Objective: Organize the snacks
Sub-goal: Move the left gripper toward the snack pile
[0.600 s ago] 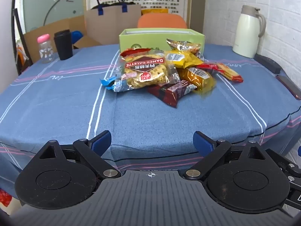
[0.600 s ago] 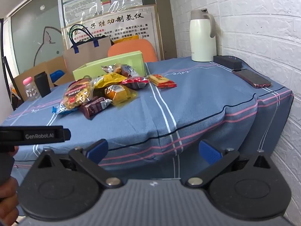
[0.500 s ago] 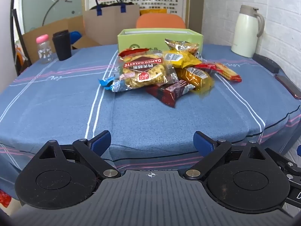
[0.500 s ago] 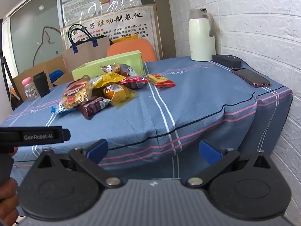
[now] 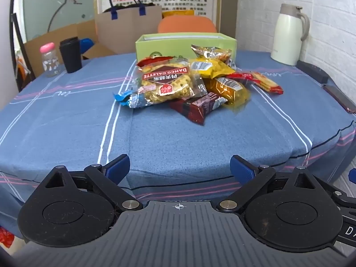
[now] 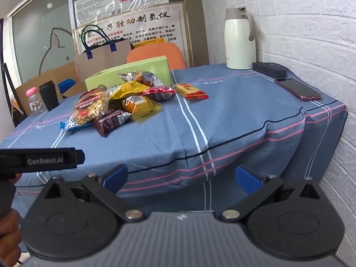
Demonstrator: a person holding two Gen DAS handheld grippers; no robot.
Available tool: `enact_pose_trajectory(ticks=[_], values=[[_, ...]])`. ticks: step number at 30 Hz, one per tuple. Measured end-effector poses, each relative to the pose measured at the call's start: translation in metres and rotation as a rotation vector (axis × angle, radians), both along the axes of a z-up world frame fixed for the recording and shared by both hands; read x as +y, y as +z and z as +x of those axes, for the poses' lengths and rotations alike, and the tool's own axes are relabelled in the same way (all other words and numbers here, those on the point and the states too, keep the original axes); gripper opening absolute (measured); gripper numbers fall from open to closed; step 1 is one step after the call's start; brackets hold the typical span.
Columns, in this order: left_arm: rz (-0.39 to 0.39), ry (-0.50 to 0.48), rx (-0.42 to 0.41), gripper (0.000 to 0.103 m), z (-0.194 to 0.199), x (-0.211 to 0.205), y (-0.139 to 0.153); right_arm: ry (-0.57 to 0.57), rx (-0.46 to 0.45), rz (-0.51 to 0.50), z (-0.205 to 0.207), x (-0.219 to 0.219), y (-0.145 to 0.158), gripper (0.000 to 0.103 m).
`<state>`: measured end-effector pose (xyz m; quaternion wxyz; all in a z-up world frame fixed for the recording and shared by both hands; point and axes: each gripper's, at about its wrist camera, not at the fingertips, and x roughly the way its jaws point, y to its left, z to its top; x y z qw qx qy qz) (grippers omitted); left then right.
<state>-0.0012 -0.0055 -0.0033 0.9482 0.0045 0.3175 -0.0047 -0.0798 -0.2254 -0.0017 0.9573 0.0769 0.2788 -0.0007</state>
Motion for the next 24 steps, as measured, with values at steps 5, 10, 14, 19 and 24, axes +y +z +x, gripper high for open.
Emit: enact_pose_trajectory(ticks=[5, 10, 14, 19, 24], values=[[-0.005, 0.002, 0.006, 0.087, 0.0006, 0.0013, -0.0010, 0.007, -0.001, -0.008, -0.0008, 0.0023, 0.0006, 0.102], [-0.007, 0.004, 0.005, 0.087, 0.0005, 0.0014, -0.0005, 0.010, 0.000, -0.009, -0.0007, 0.0030, 0.0001, 0.102], [-0.009, -0.005, 0.009, 0.087, 0.0001, 0.0000, -0.0005, 0.011, 0.002, -0.013, -0.0004, 0.0034, -0.0001, 0.102], [-0.011, -0.015, 0.009, 0.088, -0.0007, -0.0016, -0.0005, 0.016, -0.002, -0.018, -0.0008, 0.0050, 0.0003, 0.102], [-0.002, -0.022, 0.012, 0.088, 0.0057, -0.0051, 0.0005, 0.024, -0.015, -0.036, -0.0030, 0.0061, 0.0041, 0.102]])
